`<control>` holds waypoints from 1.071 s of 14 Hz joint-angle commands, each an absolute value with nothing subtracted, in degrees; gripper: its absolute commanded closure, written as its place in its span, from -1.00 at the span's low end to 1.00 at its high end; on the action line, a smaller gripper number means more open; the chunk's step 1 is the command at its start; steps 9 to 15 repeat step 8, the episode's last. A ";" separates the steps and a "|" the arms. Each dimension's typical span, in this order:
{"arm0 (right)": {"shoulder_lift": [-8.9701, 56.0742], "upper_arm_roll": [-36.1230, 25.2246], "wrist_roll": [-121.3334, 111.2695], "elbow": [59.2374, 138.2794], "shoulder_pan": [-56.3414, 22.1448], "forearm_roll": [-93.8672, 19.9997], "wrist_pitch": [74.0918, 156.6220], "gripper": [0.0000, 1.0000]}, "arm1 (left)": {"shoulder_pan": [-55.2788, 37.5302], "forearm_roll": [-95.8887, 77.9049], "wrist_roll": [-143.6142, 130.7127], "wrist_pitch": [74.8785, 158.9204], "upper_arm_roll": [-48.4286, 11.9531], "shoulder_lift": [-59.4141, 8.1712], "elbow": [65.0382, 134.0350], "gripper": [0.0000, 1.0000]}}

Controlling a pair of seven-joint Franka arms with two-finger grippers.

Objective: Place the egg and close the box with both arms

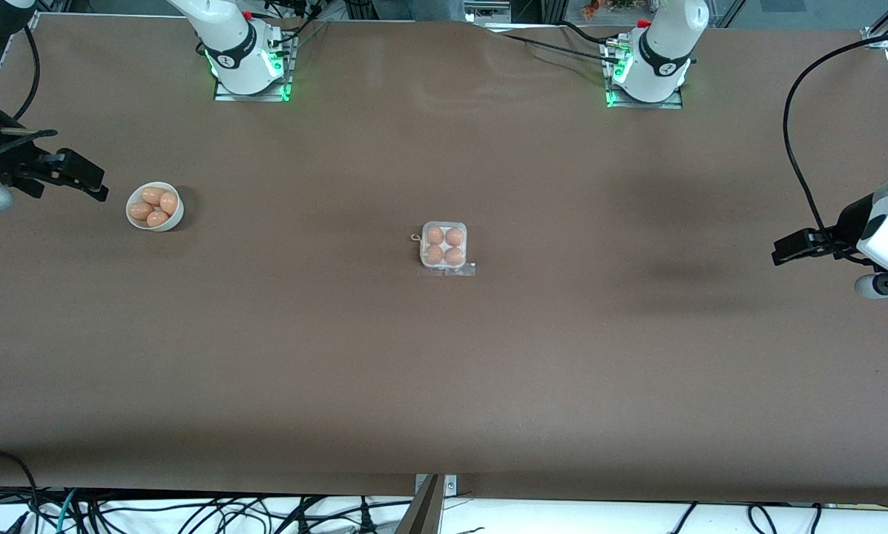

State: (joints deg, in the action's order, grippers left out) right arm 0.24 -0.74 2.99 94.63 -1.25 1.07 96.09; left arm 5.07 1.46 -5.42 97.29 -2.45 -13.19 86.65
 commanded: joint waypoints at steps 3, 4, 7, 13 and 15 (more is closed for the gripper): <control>-0.18 -0.53 2.20 94.75 -1.05 1.41 95.54 -1.00 | 5.89 4.92 -2.74 98.09 -2.73 -11.78 87.36 -1.00; -0.18 -0.53 2.20 94.75 -1.05 1.41 95.45 -1.00 | 5.98 4.83 -1.85 98.09 -2.55 -11.78 87.36 -1.00; -0.18 -0.44 2.20 94.75 -1.05 1.41 95.45 -1.00 | 5.98 4.83 -1.85 98.26 -2.20 -11.78 86.49 -1.00; -0.18 -0.53 2.20 94.75 -1.05 1.41 95.45 -1.00 | 5.98 4.83 -1.85 98.44 -2.20 -11.78 86.48 -1.00; -0.18 -0.53 2.20 94.75 -1.05 1.41 95.45 -1.00 | 5.98 4.83 -1.85 98.44 -2.20 -11.78 86.48 -1.00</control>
